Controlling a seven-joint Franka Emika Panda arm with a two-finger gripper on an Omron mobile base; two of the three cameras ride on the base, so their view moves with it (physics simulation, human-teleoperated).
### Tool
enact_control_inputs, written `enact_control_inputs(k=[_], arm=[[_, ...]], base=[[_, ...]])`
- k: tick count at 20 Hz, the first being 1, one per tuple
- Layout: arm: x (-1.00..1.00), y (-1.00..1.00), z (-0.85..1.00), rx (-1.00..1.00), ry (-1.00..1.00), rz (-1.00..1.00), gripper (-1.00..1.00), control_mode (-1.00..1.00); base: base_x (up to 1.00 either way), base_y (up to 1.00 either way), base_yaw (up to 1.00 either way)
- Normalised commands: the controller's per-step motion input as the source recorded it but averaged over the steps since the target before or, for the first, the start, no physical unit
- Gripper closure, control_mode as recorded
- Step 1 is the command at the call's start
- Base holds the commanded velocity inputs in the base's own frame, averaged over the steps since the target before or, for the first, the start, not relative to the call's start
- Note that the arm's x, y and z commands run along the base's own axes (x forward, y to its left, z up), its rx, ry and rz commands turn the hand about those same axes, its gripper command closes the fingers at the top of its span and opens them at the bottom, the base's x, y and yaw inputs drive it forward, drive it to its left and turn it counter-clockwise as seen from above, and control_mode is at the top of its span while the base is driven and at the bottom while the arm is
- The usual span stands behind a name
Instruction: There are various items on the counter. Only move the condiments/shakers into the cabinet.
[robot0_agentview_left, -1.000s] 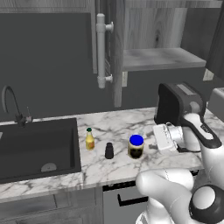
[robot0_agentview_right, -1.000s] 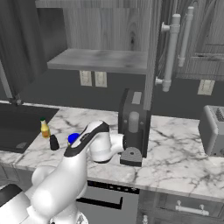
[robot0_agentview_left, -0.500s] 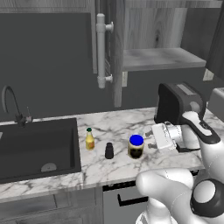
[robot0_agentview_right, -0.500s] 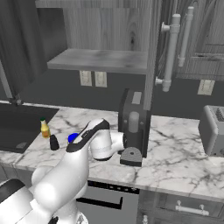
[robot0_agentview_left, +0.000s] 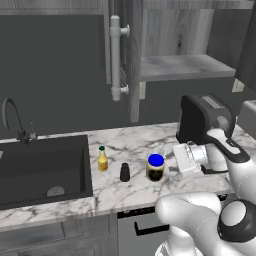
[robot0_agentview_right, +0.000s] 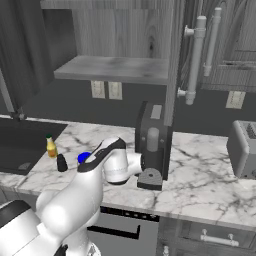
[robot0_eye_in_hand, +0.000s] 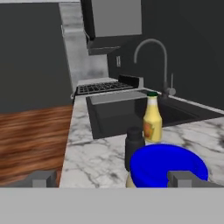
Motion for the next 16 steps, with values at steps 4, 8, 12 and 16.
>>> enact_control_inputs(k=[4,8,12,16], arm=[[0.03,0.00,-0.07,0.00,0.02,0.00,-1.00,-1.00],[0.10,0.00,-0.05,0.00,0.03,0.00,-1.00,-1.00],[0.10,0.00,-0.01,0.00,0.02,0.00,-1.00,-1.00],[0.11,0.00,-0.01,0.00,0.02,0.00,-1.00,-1.00]], base=[[0.00,0.00,0.00],[0.00,0.00,0.00],[0.00,0.00,0.00],[0.00,0.00,0.00]])
